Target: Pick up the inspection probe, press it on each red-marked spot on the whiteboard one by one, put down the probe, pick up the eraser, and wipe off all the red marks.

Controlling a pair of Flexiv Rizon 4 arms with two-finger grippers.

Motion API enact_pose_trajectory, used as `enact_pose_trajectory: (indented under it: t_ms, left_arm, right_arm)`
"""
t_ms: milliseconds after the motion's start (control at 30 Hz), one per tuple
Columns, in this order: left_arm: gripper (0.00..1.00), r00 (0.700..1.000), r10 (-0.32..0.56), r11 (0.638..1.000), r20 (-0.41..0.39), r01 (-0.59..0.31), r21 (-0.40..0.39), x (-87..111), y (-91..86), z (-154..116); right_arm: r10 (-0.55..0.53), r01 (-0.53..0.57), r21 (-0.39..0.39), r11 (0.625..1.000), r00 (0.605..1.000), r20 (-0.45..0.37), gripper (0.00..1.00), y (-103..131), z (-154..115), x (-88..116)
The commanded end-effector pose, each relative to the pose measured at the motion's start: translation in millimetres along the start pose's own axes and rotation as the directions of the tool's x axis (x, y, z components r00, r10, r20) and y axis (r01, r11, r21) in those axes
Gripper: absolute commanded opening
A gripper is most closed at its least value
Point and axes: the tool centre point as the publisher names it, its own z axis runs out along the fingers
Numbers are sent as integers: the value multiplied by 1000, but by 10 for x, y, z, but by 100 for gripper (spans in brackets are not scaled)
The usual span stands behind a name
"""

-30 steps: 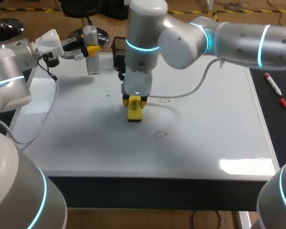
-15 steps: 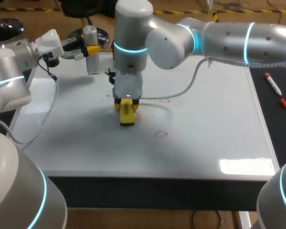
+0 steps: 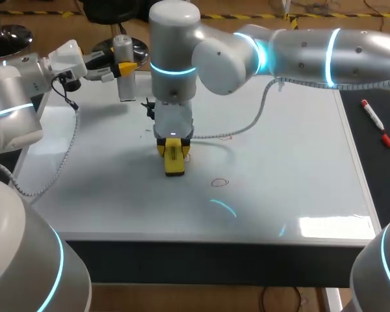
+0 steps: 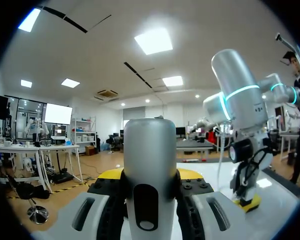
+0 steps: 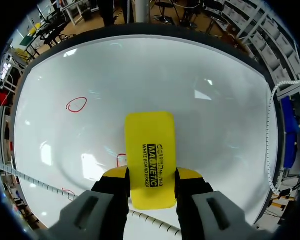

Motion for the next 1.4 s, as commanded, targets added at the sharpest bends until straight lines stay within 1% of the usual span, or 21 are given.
enact_pose_trajectory:
  t_ms: [33, 400, 600, 833, 1000, 1133, 1300, 1400]
  left_arm:
    - [0, 1000, 2, 1000, 0, -2, 2, -1, -4, 0]
    - [0, 1000, 2, 1000, 0, -2, 2, -1, -4, 0]
    - [0, 1000, 2, 1000, 0, -2, 2, -1, -4, 0]
    - [0, 1000, 2, 1000, 0, -2, 2, -1, -4, 0]
    - [0, 1000, 2, 1000, 0, -2, 2, -1, -4, 0]
    - [0, 1000, 2, 1000, 0, -2, 2, -1, -4, 0]
    - [0, 1000, 2, 1000, 0, -2, 2, -1, -4, 0]
    - [0, 1000, 2, 1000, 0, -2, 2, -1, -4, 0]
  right_arm:
    - [11, -11, -3, 1000, 1000, -4, 0, -2, 94, 97]
    - [73, -73, -13, 997, 997, -22, 0, 37, 132, 405]
    - [95, -95, -18, 995, 995, -34, 0, 66, 163, 540]
    - [103, -104, -14, 995, 994, -46, 0, 70, 132, 604]
    - [96, -95, 5, 995, 994, -51, 0, 59, 23, 597]
    - [77, -75, 35, 997, 995, -56, 0, 40, -156, 581]
    - [60, -53, 94, 994, 995, -78, 0, -88, -400, 593]
    - [60, -51, 112, 992, 995, -83, 0, -180, -482, 624]
